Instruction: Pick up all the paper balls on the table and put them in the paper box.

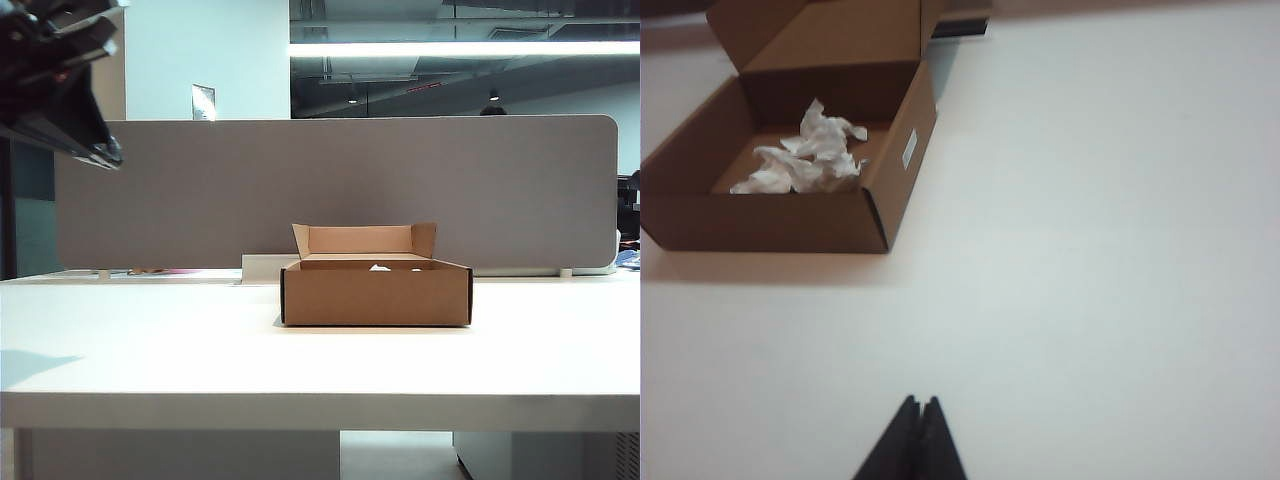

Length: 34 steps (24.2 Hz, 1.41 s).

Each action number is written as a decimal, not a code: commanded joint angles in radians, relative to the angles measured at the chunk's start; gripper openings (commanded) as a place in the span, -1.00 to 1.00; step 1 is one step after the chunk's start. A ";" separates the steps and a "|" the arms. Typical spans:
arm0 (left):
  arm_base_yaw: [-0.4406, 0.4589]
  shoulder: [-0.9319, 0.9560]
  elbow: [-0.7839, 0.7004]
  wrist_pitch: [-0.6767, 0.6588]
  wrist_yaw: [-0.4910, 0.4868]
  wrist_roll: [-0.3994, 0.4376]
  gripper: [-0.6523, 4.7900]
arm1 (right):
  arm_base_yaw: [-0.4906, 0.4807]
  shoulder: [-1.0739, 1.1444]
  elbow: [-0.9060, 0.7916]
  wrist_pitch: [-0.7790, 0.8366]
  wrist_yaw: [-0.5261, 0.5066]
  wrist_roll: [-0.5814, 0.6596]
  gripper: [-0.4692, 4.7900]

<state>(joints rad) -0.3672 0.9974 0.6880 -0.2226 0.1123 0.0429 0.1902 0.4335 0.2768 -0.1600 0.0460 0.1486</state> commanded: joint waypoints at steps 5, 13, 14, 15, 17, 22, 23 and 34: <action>-0.001 -0.229 -0.120 0.022 0.004 -0.044 -0.70 | 0.001 -0.262 -0.094 -0.138 0.032 0.006 -0.84; -0.002 -0.462 -0.175 -0.018 0.003 -0.062 -0.70 | 0.001 -0.434 -0.199 -0.179 0.095 0.005 -0.84; -0.002 -0.476 -0.175 -0.024 0.003 -0.062 -0.70 | 0.002 -0.434 -0.207 -0.173 0.095 0.005 -0.84; -0.003 -0.496 -0.176 -0.026 0.003 -0.063 -0.70 | 0.001 -0.434 -0.223 -0.160 0.100 0.005 -0.84; -0.003 -0.522 -0.180 -0.027 0.001 -0.071 -0.70 | 0.002 -0.431 -0.228 -0.147 0.117 0.002 -0.84; -0.003 -0.581 -0.181 -0.035 -0.004 -0.080 -0.70 | 0.001 -0.430 -0.237 -0.119 0.142 -0.078 -0.84; -0.003 -0.595 -0.181 -0.037 -0.004 -0.079 -0.70 | 0.001 -0.430 -0.237 -0.119 0.144 -0.097 -0.84; -0.003 -0.628 -0.182 -0.084 -0.004 -0.074 -0.70 | 0.001 -0.431 -0.270 0.026 0.189 -0.098 -0.84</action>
<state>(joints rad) -0.3691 0.3695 0.5037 -0.3054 0.1101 -0.0349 0.1902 0.0025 0.0078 -0.1650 0.2279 0.0544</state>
